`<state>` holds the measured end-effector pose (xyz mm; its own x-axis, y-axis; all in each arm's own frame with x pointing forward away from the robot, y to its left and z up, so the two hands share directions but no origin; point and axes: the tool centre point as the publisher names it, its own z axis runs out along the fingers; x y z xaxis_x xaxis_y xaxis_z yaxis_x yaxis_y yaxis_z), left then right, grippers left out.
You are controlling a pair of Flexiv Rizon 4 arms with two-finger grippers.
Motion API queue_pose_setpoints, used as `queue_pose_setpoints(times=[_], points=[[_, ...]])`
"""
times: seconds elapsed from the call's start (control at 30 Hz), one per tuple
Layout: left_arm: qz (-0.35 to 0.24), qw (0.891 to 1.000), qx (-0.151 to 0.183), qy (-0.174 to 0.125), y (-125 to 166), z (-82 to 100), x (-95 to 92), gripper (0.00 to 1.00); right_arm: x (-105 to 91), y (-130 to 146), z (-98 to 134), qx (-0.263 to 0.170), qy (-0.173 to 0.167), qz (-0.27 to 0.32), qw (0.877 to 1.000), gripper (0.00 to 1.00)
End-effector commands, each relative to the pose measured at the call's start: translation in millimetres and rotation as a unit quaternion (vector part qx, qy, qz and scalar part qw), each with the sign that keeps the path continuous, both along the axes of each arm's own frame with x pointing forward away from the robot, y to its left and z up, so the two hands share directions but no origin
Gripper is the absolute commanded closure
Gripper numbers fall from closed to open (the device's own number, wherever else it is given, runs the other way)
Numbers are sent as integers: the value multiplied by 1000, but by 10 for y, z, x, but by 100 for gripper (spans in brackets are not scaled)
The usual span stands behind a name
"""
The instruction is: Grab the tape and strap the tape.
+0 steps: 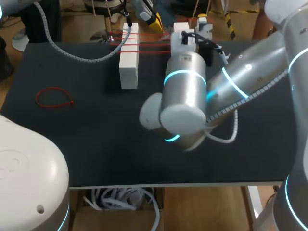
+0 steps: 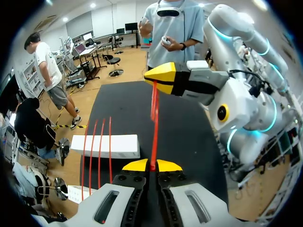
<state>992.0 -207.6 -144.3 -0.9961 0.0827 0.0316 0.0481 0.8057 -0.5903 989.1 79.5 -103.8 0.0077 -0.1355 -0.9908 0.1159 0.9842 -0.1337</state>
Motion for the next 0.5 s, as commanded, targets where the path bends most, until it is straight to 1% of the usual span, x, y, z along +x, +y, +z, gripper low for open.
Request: queue_pose_setpoints(times=[0.03, 0.17, 0.5], points=[[0, 1000, 3, 1, -4, 11, 6, 100, -14, 49, -40, -24, -2, 9, 1000, 100], [0, 1000, 3, 1, -4, 11, 6, 100, -27, 94, -60, -43, -7, 9, 999, 100], [0, 1000, 3, 1, -4, 11, 6, 100, -28, 226, -57, -50, -9, -11, 999, 100]])
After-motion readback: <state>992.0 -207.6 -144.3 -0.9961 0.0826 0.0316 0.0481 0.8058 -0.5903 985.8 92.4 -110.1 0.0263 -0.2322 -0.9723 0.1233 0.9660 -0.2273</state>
